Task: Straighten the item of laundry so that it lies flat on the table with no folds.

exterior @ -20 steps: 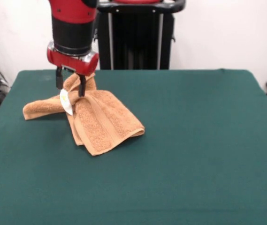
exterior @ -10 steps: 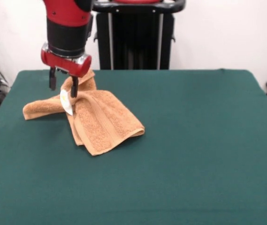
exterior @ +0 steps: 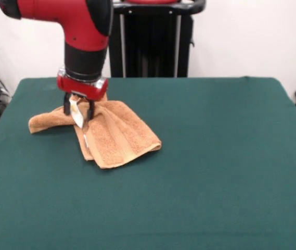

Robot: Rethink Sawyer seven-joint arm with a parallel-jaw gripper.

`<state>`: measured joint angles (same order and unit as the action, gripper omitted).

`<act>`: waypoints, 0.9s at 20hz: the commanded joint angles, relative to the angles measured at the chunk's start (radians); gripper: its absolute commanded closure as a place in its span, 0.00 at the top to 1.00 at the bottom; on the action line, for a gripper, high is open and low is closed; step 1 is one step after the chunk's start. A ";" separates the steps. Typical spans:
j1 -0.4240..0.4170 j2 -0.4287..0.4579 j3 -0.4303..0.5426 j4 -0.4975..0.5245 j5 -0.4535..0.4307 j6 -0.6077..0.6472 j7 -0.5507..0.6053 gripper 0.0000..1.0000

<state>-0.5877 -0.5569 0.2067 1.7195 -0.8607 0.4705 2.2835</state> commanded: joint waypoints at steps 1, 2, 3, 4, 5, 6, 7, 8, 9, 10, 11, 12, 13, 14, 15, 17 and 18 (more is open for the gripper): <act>0.036 0.154 -0.002 -0.010 0.012 -0.065 0.064 1.00; 0.043 0.156 -0.010 -0.012 0.015 -0.068 0.067 1.00; 0.061 0.154 -0.030 -0.013 0.009 -0.081 0.088 1.00; 0.089 0.153 -0.059 -0.020 -0.002 -0.099 0.120 1.00; 0.137 0.154 -0.107 -0.032 -0.022 -0.130 0.178 1.00; 0.181 0.159 -0.152 -0.043 -0.036 -0.152 0.231 1.00; 0.219 0.166 -0.192 -0.051 -0.041 -0.168 0.273 1.00; 0.271 0.178 -0.246 -0.066 -0.050 -0.197 0.328 1.00; 0.310 0.190 -0.288 -0.074 -0.044 -0.218 0.363 1.00; 0.349 0.204 -0.330 -0.084 -0.037 -0.243 0.394 1.00; 0.368 0.213 -0.351 -0.086 -0.023 -0.253 0.403 1.00; 0.397 0.226 -0.384 -0.094 -0.005 -0.271 0.411 1.00; 0.426 0.240 -0.417 -0.102 0.009 -0.285 0.426 1.00; 0.440 0.245 -0.433 -0.104 0.026 -0.282 0.422 1.00; 0.453 0.251 -0.449 -0.106 0.043 -0.279 0.418 1.00; 0.491 0.265 -0.485 -0.109 0.068 -0.265 0.433 1.00; 0.505 0.269 -0.498 -0.107 0.083 -0.256 0.436 1.00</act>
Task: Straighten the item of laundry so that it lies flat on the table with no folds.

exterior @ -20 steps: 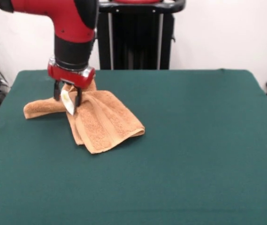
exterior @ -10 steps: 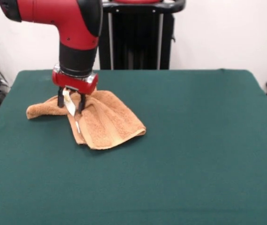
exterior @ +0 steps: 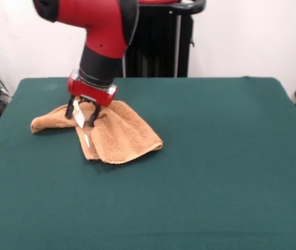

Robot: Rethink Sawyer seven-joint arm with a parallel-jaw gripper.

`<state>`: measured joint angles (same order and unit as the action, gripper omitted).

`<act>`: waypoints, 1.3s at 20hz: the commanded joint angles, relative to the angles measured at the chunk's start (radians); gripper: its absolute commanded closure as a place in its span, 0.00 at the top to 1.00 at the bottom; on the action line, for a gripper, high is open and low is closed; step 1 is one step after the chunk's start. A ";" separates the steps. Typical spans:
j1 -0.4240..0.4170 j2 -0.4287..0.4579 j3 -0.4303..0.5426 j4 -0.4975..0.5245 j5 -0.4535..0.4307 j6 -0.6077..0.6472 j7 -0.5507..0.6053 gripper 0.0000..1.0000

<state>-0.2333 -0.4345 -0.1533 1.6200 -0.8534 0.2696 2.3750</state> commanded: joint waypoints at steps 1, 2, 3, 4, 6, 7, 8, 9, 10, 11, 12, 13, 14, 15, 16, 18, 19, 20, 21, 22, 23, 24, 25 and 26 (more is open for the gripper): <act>0.167 0.152 -0.153 -0.006 0.089 -0.051 0.347 1.00; 0.167 0.150 -0.152 -0.002 0.102 -0.040 0.335 1.00; 0.146 0.139 -0.129 0.010 0.118 -0.022 0.300 1.00; 0.117 0.126 -0.099 0.021 0.134 0.000 0.257 1.00; 0.066 0.106 -0.047 0.040 0.159 0.031 0.186 1.00; 0.014 0.091 0.004 0.063 0.181 0.059 0.134 1.00; -0.037 0.076 0.055 0.086 0.204 0.086 0.082 1.00; -0.069 0.069 0.086 0.097 0.212 0.096 0.047 1.00; -0.109 0.064 0.125 0.109 0.220 0.111 0.003 1.00; -0.169 0.059 0.182 0.129 0.234 0.140 -0.056 1.00; -0.242 0.059 0.253 0.151 0.250 0.174 -0.120 1.00; -0.318 0.066 0.325 0.176 0.266 0.200 -0.175 1.00; -0.361 0.072 0.368 0.186 0.266 0.221 -0.221 1.00; -0.398 0.074 0.404 0.196 0.259 0.227 -0.257 1.00; -0.426 0.076 0.431 0.202 0.256 0.244 -0.288 1.00; -0.495 0.085 0.494 0.218 0.253 0.281 -0.341 1.00; -0.535 0.096 0.533 0.227 0.252 0.296 -0.372 1.00; -0.580 0.113 0.574 0.236 0.264 0.330 -0.405 1.00; -0.617 0.133 0.611 0.237 0.277 0.373 -0.441 1.00; -0.646 0.148 0.641 0.241 0.281 0.395 -0.470 1.00; -0.664 0.160 0.662 0.242 0.284 0.413 -0.493 1.00; -0.670 0.162 0.671 0.243 0.280 0.418 -0.500 1.00; -0.663 0.156 0.668 0.241 0.274 0.418 -0.492 1.00; -0.647 0.144 0.656 0.240 0.264 0.407 -0.468 1.00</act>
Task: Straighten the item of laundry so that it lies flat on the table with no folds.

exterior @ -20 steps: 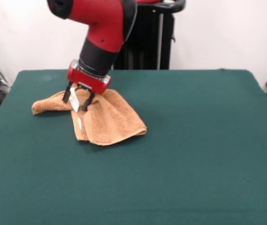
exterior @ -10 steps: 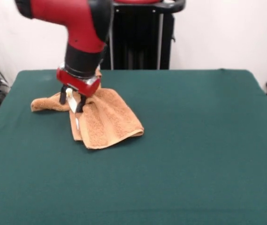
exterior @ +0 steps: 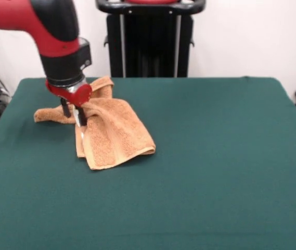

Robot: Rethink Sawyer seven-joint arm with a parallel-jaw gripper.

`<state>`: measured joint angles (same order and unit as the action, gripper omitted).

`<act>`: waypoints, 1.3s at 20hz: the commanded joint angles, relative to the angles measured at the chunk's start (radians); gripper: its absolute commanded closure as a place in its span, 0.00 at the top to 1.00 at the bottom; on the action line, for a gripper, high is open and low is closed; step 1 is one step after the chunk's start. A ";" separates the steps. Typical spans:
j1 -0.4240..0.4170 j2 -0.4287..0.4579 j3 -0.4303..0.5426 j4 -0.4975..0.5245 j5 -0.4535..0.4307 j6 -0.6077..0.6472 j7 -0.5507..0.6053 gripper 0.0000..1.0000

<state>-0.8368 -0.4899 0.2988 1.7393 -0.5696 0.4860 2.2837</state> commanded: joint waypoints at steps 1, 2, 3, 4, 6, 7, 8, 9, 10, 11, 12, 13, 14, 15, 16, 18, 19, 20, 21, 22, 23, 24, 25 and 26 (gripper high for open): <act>-0.018 0.183 0.184 0.115 -0.030 0.186 -0.344 1.00; 0.009 0.167 0.159 0.109 -0.040 0.182 -0.308 1.00; 0.031 0.156 0.140 0.106 -0.049 0.169 -0.274 1.00; 0.053 0.146 0.120 0.101 -0.055 0.159 -0.244 1.00; 0.079 0.141 0.096 0.094 -0.052 0.160 -0.212 1.00; 0.083 0.143 0.094 0.093 -0.049 0.159 -0.208 1.00; 0.086 0.147 0.093 0.094 -0.046 0.155 -0.204 1.00; 0.084 0.153 0.096 0.096 -0.038 0.156 -0.206 1.00; 0.081 0.159 0.100 0.099 -0.030 0.158 -0.210 1.00; 0.078 0.164 0.105 0.100 -0.025 0.161 -0.217 1.00; 0.077 0.168 0.108 0.100 -0.021 0.164 -0.223 1.00; 0.082 0.167 0.107 0.101 -0.025 0.156 -0.221 1.00; 0.085 0.168 0.105 0.099 -0.023 0.163 -0.220 1.00; 0.095 0.165 0.097 0.095 -0.025 0.165 -0.212 1.00; 0.113 0.158 0.080 0.089 -0.029 0.169 -0.193 1.00; 0.152 0.147 0.047 0.069 -0.034 0.193 -0.165 1.00; 0.167 0.142 0.036 0.059 -0.039 0.203 -0.162 1.00; 0.176 0.139 0.028 0.051 -0.043 0.209 -0.165 1.00; 0.180 0.138 0.025 0.045 -0.043 0.218 -0.174 1.00; 0.182 0.140 0.023 0.039 -0.034 0.236 -0.184 1.00; 0.189 0.137 0.016 0.037 -0.033 0.235 -0.180 1.00; 0.196 0.134 0.010 0.034 -0.031 0.235 -0.176 1.00; 0.197 0.131 0.008 0.038 -0.032 0.205 -0.173 0.00; 0.197 0.128 0.008 0.042 -0.035 0.184 -0.165 0.00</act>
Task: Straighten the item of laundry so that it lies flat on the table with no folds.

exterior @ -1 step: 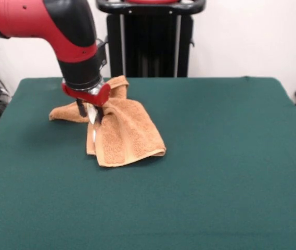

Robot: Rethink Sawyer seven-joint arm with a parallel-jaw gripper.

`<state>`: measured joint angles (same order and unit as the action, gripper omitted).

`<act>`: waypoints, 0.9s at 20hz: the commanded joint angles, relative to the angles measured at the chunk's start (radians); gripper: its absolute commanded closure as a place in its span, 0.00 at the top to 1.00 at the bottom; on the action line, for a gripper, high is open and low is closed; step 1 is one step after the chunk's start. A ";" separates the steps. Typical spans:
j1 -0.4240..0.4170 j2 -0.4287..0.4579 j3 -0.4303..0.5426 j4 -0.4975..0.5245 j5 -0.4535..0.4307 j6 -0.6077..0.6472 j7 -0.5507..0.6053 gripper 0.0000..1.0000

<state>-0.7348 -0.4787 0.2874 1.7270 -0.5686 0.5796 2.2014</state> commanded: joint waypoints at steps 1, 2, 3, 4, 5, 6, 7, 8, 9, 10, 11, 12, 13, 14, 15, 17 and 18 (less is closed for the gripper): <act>0.095 0.115 0.019 0.059 -0.040 0.070 -0.074 0.00; 0.096 0.115 0.019 0.057 -0.035 0.072 -0.072 0.00; 0.096 0.117 0.018 0.054 -0.026 0.085 -0.074 0.00; 0.099 0.118 0.015 0.049 -0.015 0.103 -0.070 0.00; 0.099 0.120 0.014 0.045 -0.012 0.100 -0.067 0.00; 0.105 0.118 0.006 0.042 -0.009 0.093 -0.052 0.00; 0.109 0.114 0.002 0.042 -0.010 0.081 -0.042 0.00; 0.113 0.110 -0.003 0.042 -0.010 0.070 -0.031 0.00; 0.114 0.105 -0.004 0.044 -0.007 0.062 -0.024 0.00; 0.116 0.098 -0.004 0.044 -0.007 0.054 -0.020 0.00; 0.118 0.095 -0.004 0.040 -0.008 0.050 -0.020 0.00; 0.115 0.094 0.000 0.038 -0.006 0.051 -0.025 0.00; 0.110 0.094 0.003 0.037 -0.004 0.049 -0.031 0.00; 0.106 0.093 0.007 0.035 -0.003 0.046 -0.036 0.00; 0.100 0.087 0.010 0.039 0.000 0.048 -0.042 0.00; 0.097 0.049 0.013 0.057 0.008 0.059 -0.044 0.00; 0.100 0.018 0.012 0.070 0.013 0.068 -0.040 0.00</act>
<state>-0.6865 -0.4814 0.2601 1.7261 -0.5680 0.5943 2.2014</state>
